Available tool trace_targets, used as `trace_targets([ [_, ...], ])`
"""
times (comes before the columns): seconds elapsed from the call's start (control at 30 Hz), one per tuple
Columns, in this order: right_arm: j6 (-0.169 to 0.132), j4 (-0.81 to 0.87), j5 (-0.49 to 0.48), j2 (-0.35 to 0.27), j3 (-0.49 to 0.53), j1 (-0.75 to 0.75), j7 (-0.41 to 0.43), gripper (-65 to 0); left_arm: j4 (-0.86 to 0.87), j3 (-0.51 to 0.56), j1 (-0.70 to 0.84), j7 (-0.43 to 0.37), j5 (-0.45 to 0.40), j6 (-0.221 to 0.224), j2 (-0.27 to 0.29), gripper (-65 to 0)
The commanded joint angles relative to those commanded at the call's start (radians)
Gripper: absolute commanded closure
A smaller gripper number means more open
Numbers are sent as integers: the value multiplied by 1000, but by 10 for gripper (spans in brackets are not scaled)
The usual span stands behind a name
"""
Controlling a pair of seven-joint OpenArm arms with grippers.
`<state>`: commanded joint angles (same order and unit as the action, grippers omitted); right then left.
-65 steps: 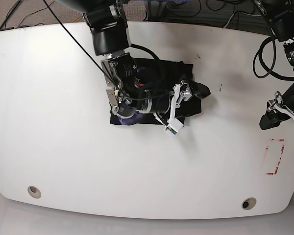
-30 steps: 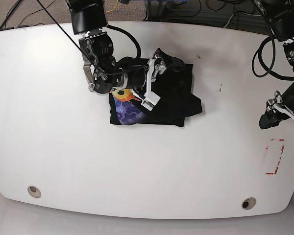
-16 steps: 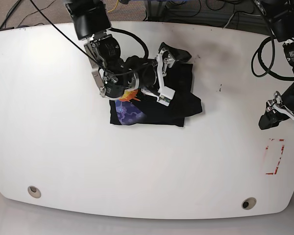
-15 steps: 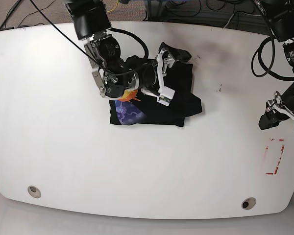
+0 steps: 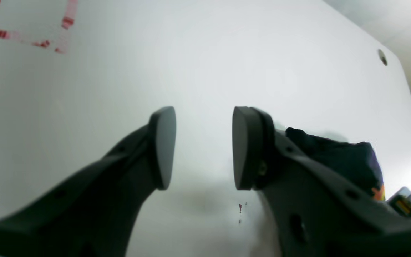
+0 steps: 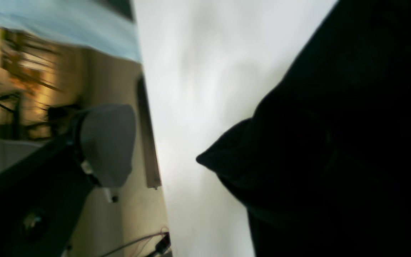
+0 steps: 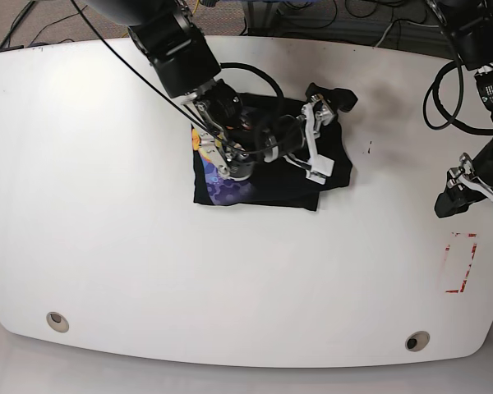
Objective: Layout the t-shirt on the table in an organized manner, then fold the t-shirt properly
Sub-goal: 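Lift the left arm away and press the folded bundle with the right gripper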
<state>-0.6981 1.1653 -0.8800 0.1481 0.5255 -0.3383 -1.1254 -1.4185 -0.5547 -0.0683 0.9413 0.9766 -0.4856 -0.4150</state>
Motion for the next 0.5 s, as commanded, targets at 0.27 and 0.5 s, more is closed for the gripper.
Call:
trace_targets([
  [0.27,0,20,0,9,11,-57,26,-621,-2,-2,2,0,2,0,0,-244],
  [0.5,0,61,2,9,-29,-106,41,-621,-2,-2,3,0,2,-3,0,-244],
])
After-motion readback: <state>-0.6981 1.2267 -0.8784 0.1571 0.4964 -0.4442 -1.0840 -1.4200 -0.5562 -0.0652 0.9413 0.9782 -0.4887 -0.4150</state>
